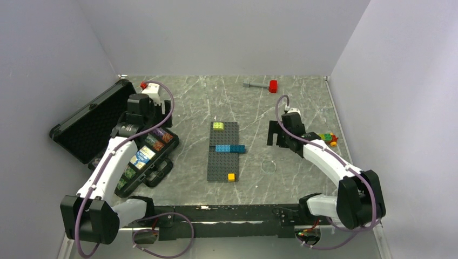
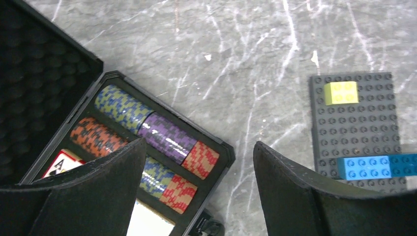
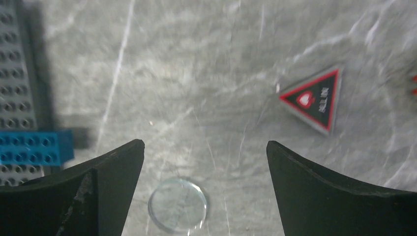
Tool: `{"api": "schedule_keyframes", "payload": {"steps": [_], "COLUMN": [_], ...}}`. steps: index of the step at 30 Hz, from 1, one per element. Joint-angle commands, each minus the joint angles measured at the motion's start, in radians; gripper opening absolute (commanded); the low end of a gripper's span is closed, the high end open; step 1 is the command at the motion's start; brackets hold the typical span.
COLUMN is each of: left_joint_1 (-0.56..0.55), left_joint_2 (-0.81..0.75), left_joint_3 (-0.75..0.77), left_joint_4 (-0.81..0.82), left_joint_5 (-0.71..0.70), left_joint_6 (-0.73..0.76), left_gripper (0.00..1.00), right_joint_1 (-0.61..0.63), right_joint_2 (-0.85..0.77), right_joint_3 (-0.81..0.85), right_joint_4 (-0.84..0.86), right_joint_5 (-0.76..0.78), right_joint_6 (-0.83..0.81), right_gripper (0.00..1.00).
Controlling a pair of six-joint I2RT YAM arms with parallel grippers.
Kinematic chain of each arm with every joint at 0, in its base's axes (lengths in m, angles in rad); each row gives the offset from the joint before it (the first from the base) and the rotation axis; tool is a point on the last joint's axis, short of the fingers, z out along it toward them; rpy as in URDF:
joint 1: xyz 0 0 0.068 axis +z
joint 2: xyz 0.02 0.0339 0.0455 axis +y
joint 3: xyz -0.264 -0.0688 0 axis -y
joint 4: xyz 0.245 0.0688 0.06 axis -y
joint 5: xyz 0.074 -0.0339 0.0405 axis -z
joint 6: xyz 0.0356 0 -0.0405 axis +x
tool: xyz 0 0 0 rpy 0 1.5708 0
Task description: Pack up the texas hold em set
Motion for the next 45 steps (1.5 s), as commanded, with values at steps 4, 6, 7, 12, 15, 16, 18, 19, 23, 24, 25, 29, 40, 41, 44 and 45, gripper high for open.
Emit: {"api": "schedule_keyframes", "payload": {"steps": [4, 6, 7, 12, 15, 16, 18, 19, 23, 24, 25, 29, 40, 41, 44, 45], "left_joint_1": [-0.045, -0.059, -0.065, -0.093, -0.103, -0.105, -0.106, -0.107, -0.112, -0.114, -0.115, -0.122, -0.16, -0.162, -0.171, -0.174], "left_joint_2": [-0.015, -0.008, -0.006, -0.003, -0.001, 0.0, 0.002, 0.005, 0.006, 0.007, 0.01, 0.016, 0.013, 0.015, 0.021, 0.024], "left_joint_3": [0.02, 0.024, 0.024, 0.021, 0.02, 0.021, 0.021, 0.022, 0.019, 0.02, 0.02, 0.023, 0.025, 0.027, 0.027, 0.026], "left_joint_4": [0.039, 0.035, 0.034, 0.034, 0.034, 0.034, 0.034, 0.032, 0.035, 0.033, 0.033, 0.03, 0.021, 0.02, 0.021, 0.02], "left_joint_5": [0.115, 0.124, 0.122, 0.115, 0.116, 0.116, 0.114, 0.114, 0.114, 0.113, 0.113, 0.118, 0.066, 0.067, 0.075, 0.078], "left_joint_6": [-0.043, -0.045, -0.046, -0.046, -0.045, -0.045, -0.045, -0.046, -0.046, -0.045, -0.045, -0.047, -0.028, -0.029, -0.032, -0.033], "left_gripper": [0.84, 0.84, 0.84, 0.84, 0.84, 0.84, 0.84, 0.84, 0.84, 0.84, 0.84, 0.83, 0.83, 0.83, 0.83, 0.83], "right_joint_1": [0.073, 0.116, 0.139, 0.224, 0.231, 0.234, 0.237, 0.241, 0.281, 0.289, 0.295, 0.305, 0.325, 0.325, 0.324, 0.324], "right_joint_2": [0.023, 0.02, 0.028, 0.081, 0.082, 0.078, 0.076, 0.08, 0.109, 0.115, 0.12, 0.133, 0.164, 0.166, 0.167, 0.166], "right_joint_3": [0.023, 0.014, 0.011, 0.003, -0.004, -0.007, -0.015, -0.018, -0.014, -0.012, -0.011, -0.019, -0.016, -0.018, -0.032, -0.037], "right_joint_4": [-0.197, -0.216, -0.226, -0.266, -0.274, -0.272, -0.269, -0.266, -0.267, -0.269, -0.268, -0.261, -0.286, -0.282, -0.261, -0.255], "right_joint_5": [-0.033, -0.033, -0.021, 0.044, 0.055, 0.058, 0.053, 0.046, 0.047, 0.049, 0.05, 0.05, 0.083, 0.08, 0.06, 0.056], "right_joint_6": [0.069, 0.102, 0.117, 0.169, 0.178, 0.18, 0.186, 0.19, 0.21, 0.215, 0.221, 0.235, 0.276, 0.279, 0.287, 0.292], "right_gripper": [1.0, 1.0, 1.0, 1.0, 1.0, 0.99, 0.99, 0.98, 0.97, 0.97, 0.96, 0.95, 0.89, 0.89, 0.88, 0.87]}}
